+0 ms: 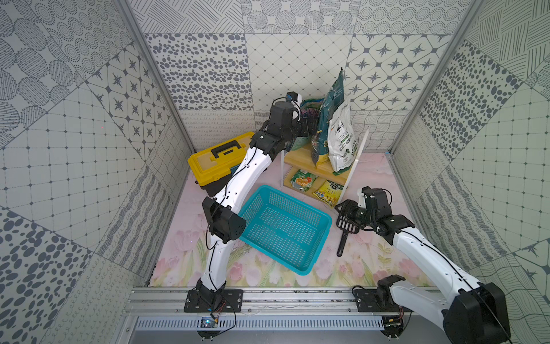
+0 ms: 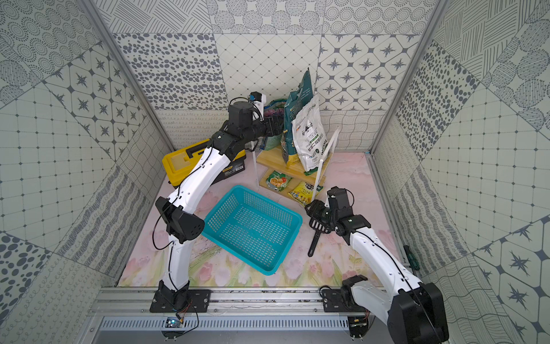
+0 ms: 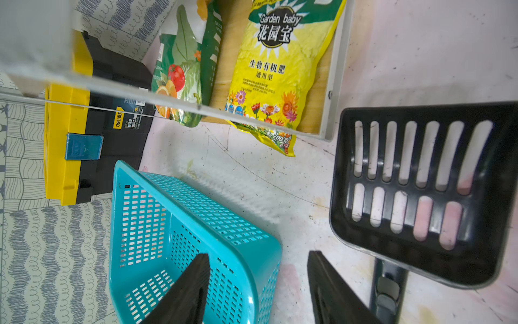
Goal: Take down the fertilizer bag from the shelf
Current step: Pick up the fertilizer bag from the shelf.
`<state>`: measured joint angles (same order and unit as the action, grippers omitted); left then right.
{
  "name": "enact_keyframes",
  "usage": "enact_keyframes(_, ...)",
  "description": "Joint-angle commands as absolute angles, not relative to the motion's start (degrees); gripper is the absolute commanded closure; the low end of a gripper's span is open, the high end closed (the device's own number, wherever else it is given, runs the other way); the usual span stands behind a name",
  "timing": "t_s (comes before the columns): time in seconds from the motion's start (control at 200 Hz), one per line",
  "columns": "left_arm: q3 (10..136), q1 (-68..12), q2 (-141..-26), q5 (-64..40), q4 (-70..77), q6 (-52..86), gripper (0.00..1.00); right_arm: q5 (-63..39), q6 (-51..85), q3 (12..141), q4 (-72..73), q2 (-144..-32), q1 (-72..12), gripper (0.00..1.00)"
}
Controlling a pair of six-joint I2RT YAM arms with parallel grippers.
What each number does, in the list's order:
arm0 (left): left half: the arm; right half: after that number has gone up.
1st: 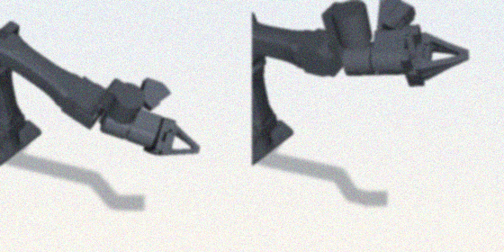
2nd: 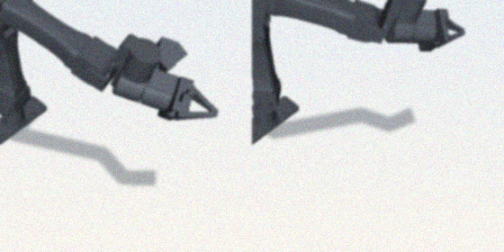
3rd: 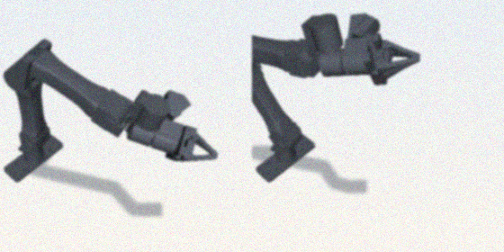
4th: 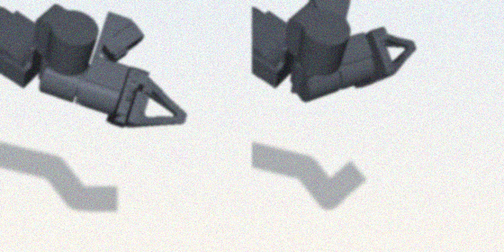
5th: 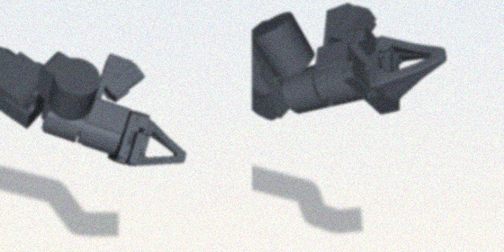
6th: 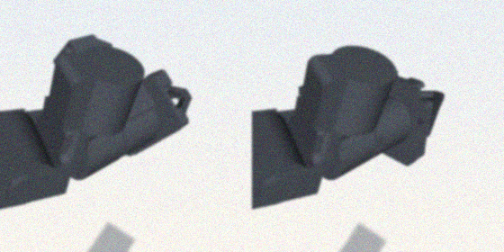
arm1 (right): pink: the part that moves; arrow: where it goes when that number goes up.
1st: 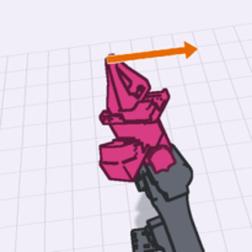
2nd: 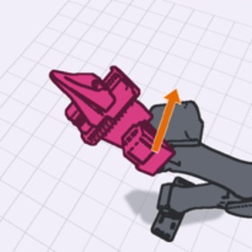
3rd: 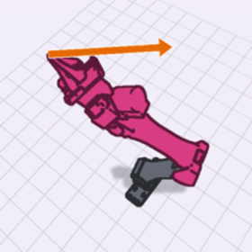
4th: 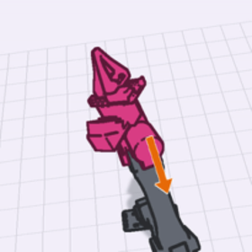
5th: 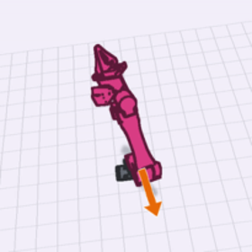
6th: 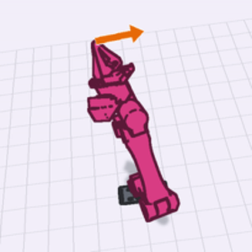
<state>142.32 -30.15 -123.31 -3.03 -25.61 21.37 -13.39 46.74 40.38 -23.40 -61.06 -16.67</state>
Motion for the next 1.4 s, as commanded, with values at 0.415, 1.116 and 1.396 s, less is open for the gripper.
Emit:
enact_keyframes(0.415, 136.08, -29.53, -118.42, 5.51, -18.61, 19.20, 0.15, -14.35, 45.00, 40.94, -22.32, -61.45, -16.18, 0.39)
enact_keyframes(1.116, 144.59, -30.18, -123.47, 0.78, -14.43, 25.34, 1.00, -16.69, 43.24, 41.18, -23.77, -60.76, -13.62, 0.40)
enact_keyframes(1.396, 136.99, -31.01, -112.56, -1.11, -10.95, 24.65, 1.00, -16.63, 42.63, 41.80, -23.96, -60.47, -13.62, 0.40)
